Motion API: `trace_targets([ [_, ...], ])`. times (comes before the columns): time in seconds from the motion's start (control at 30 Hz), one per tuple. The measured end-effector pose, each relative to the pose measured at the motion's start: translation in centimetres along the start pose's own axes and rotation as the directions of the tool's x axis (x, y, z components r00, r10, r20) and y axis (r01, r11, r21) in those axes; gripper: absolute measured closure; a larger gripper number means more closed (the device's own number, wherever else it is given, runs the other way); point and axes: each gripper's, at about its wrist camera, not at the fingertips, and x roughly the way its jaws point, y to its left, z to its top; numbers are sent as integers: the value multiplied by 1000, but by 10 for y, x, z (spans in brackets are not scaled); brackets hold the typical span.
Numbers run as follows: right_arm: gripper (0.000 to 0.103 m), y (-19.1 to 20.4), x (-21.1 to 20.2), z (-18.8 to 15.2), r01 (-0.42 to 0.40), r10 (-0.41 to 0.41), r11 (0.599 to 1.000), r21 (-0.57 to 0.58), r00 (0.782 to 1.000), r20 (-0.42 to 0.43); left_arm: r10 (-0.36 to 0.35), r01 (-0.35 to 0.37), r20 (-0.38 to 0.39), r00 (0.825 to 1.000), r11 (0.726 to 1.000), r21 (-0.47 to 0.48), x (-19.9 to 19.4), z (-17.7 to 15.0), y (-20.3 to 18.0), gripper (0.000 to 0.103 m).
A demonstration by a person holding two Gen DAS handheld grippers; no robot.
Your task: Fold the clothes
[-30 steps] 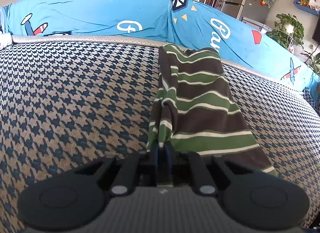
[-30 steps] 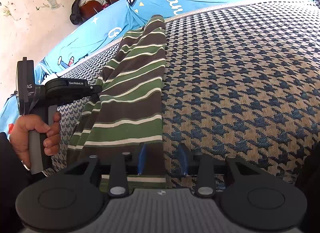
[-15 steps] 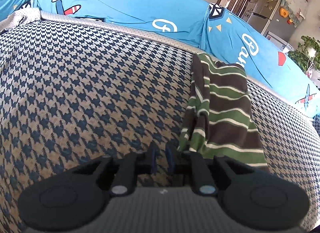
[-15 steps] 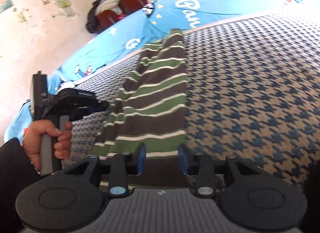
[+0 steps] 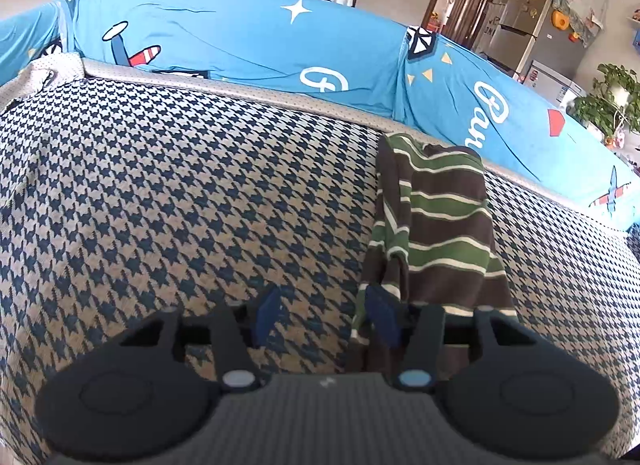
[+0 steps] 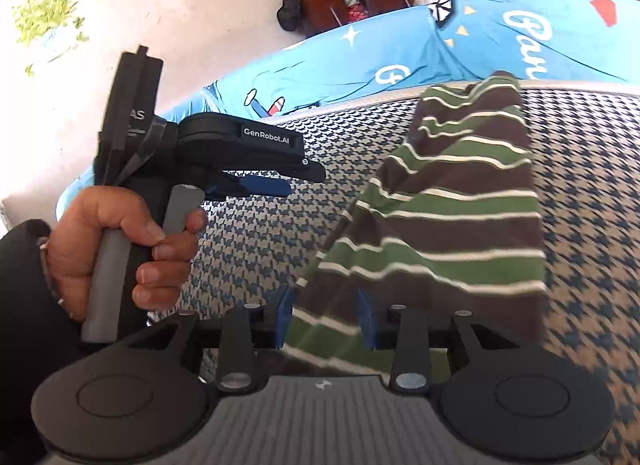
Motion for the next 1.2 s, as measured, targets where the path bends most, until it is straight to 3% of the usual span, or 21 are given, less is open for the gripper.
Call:
trace_targets([
  [0.2, 67, 8, 41, 8, 46, -48, 993, -113, 999, -19, 13, -12, 21, 1000, 1000, -25, -2, -1, 4, 48],
  [0.43, 67, 11, 65, 6, 62, -70, 985, -161, 996, -48, 4, -2, 43, 999, 999, -40, -7, 1, 4, 46],
  [0.7, 95, 13, 70, 4, 112, -119, 970, -216, 993, -21, 11, -9, 58, 998, 999, -33, -9, 0, 2, 42],
  [1.0, 98, 15, 59, 11, 24, -21, 987, -157, 1000, 21, 32, -29, 83, 996, 999, -38, -13, 1, 3, 42],
  [1.2, 97, 9, 71, 7, 4, -6, 994, -111, 1000, -17, 32, -31, 62, 998, 999, -23, -6, -3, 1, 39],
])
